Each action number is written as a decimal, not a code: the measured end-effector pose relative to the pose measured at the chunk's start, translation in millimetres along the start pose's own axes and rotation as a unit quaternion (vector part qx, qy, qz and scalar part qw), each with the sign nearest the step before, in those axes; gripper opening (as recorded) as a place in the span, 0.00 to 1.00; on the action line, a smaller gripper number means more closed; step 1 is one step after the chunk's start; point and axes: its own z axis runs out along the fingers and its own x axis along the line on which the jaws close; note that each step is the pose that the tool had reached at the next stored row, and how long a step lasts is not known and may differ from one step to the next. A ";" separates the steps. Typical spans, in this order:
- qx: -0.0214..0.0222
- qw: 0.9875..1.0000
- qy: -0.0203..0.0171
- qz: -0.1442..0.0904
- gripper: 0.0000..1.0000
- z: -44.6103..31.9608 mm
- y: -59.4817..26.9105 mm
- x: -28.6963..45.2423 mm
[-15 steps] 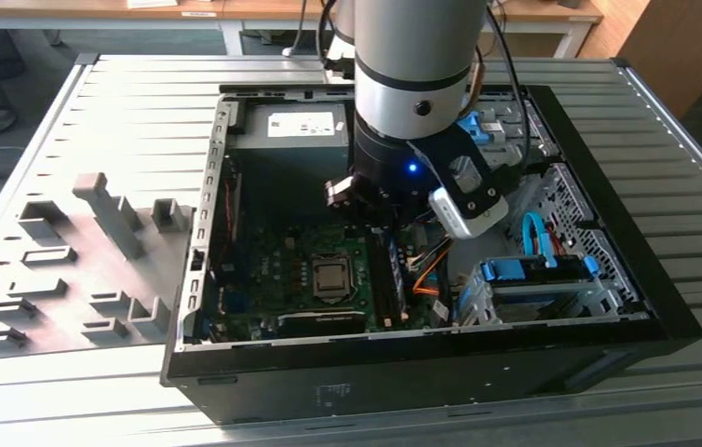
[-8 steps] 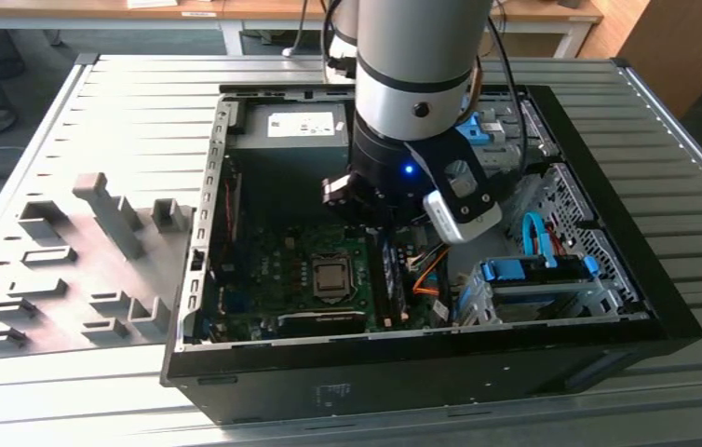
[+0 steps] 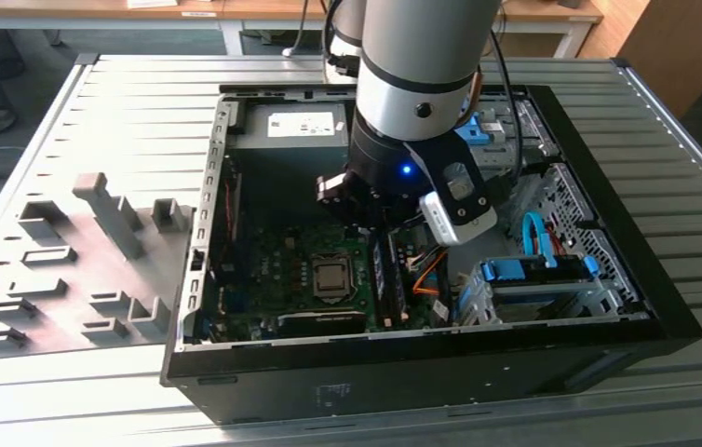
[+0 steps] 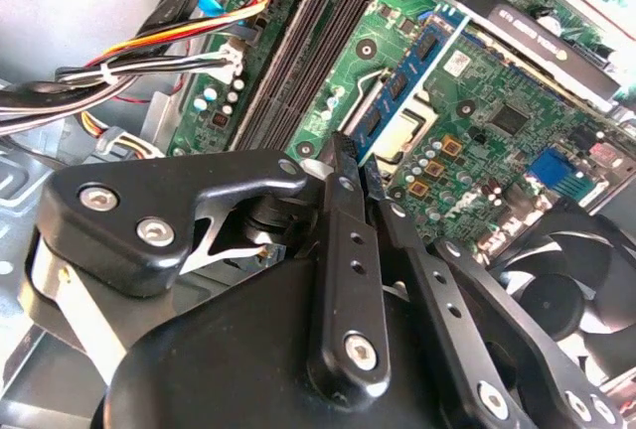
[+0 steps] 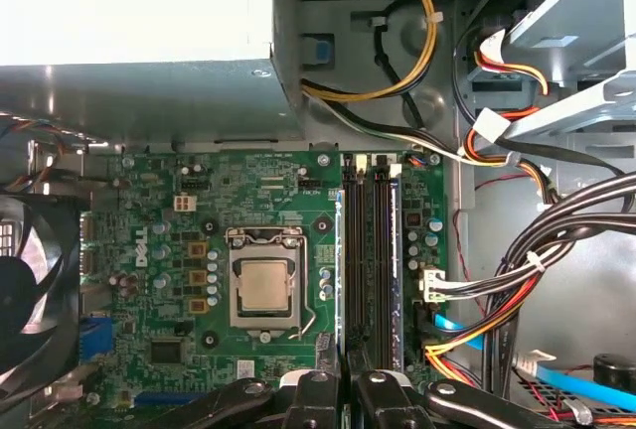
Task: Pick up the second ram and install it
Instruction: 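Insert the second ram into the second slot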
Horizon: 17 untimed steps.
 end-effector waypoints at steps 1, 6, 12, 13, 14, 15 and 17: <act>0.000 1.000 0.000 0.000 0.14 0.0 0.0 0.0; 0.000 1.000 0.000 0.000 0.14 0.1 0.0 -0.2; 0.001 1.000 0.000 0.000 0.14 0.9 1.1 -4.5; 0.001 1.000 0.000 0.000 0.14 1.3 1.4 -6.2; 0.001 1.000 0.000 0.000 0.14 1.7 1.6 -8.0; 0.001 1.000 0.000 0.000 0.14 2.3 1.8 -9.2; 0.001 1.000 0.000 0.000 0.14 3.8 2.4 -11.5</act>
